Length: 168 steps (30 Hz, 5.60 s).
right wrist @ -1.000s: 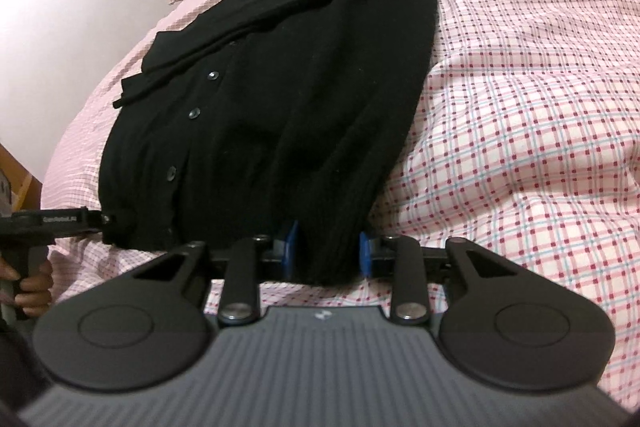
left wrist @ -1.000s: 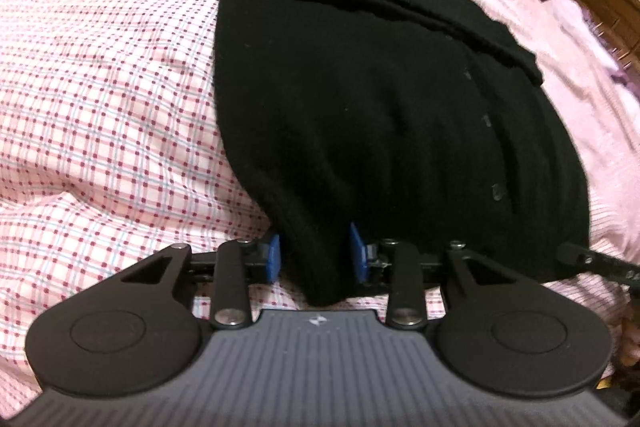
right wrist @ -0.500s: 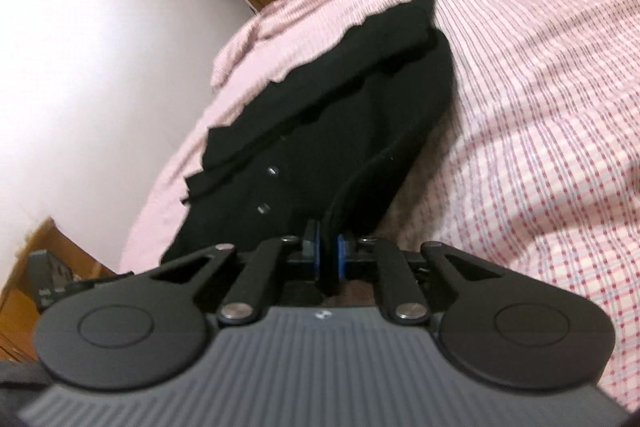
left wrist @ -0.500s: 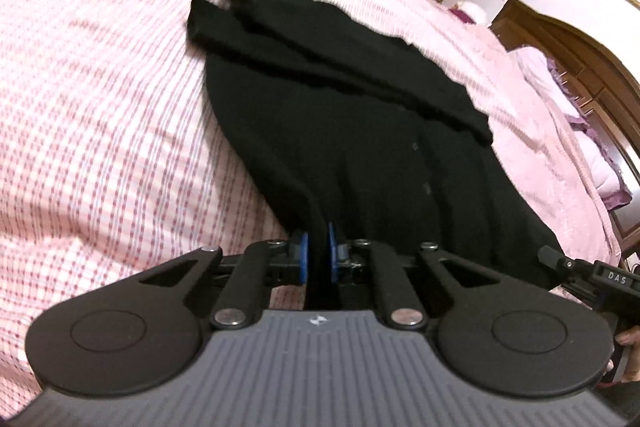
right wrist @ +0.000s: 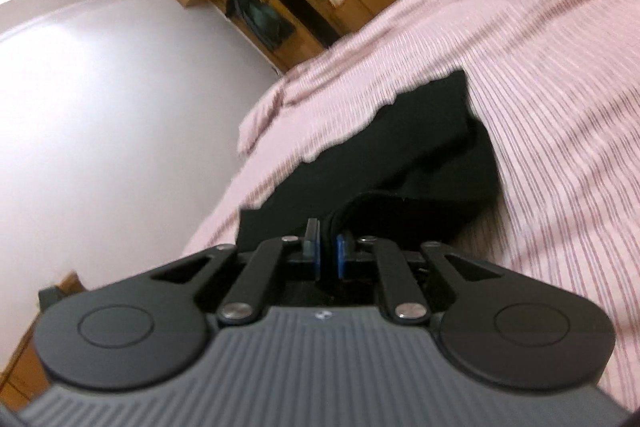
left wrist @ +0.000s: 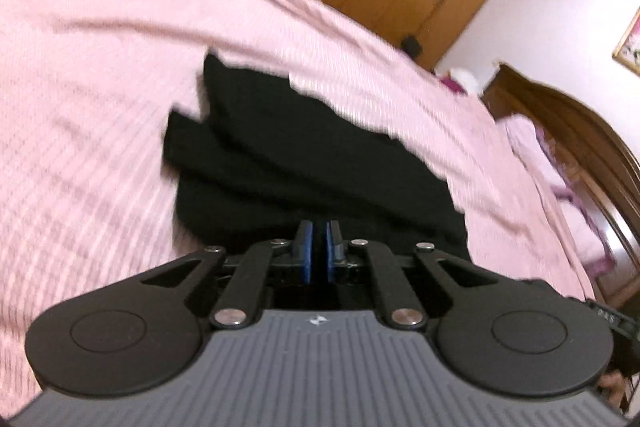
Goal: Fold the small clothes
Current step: 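Lift the held hem end with both grippers and fold it toward the collar, then lower the folded hem onto the cardigan and open both grippers, then withdraw both grippers from the half-folded cardigan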
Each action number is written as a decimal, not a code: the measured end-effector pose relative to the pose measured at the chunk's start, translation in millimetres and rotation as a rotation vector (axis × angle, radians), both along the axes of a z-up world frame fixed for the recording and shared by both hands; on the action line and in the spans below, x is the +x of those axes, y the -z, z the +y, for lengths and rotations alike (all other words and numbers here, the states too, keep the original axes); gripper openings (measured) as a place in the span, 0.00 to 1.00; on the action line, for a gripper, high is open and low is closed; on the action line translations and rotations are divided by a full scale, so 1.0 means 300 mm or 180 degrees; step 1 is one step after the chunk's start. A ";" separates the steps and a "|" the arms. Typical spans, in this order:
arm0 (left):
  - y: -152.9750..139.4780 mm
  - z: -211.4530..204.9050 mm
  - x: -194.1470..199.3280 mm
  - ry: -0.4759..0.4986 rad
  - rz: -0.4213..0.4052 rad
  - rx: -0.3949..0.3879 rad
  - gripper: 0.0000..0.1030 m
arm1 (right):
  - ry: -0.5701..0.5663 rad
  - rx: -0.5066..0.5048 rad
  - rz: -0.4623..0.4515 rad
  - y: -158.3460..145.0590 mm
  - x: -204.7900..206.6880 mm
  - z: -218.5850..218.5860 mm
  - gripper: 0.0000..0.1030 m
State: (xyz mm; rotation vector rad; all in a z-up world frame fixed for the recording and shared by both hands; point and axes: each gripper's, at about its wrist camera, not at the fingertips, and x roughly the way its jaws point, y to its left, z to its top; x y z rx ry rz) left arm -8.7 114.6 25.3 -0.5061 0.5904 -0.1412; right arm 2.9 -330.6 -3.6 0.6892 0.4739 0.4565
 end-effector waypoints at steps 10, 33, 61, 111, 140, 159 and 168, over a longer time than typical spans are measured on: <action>-0.144 -0.001 0.166 -0.0117 -0.0250 0.0244 0.06 | 0.0160 0.0193 -0.0159 -0.059 0.207 0.018 0.09; 0.148 -0.235 0.229 0.2067 0.0442 0.2111 0.77 | 0.0189 -0.0039 0.0450 0.115 0.098 -0.005 0.10; -0.172 -0.133 0.201 -0.0264 -0.0864 0.1318 0.11 | 0.0665 0.0278 -0.0254 -0.076 0.306 0.025 0.10; 0.137 -0.158 0.925 -0.0121 0.0041 0.1853 0.51 | 0.0112 -0.1305 0.0284 0.119 1.024 0.258 0.54; 0.070 -0.041 0.819 -0.0210 0.0412 0.1742 0.70 | 0.0705 -0.1193 0.0132 0.088 0.771 0.141 0.56; 0.093 -0.169 0.596 0.0073 0.0784 0.1510 0.82 | 0.0948 -0.1143 0.0258 0.108 0.573 0.014 0.67; 0.151 -0.187 0.630 -0.0047 0.1004 0.1506 0.87 | 0.0776 -0.0848 0.0532 0.217 0.673 -0.004 0.69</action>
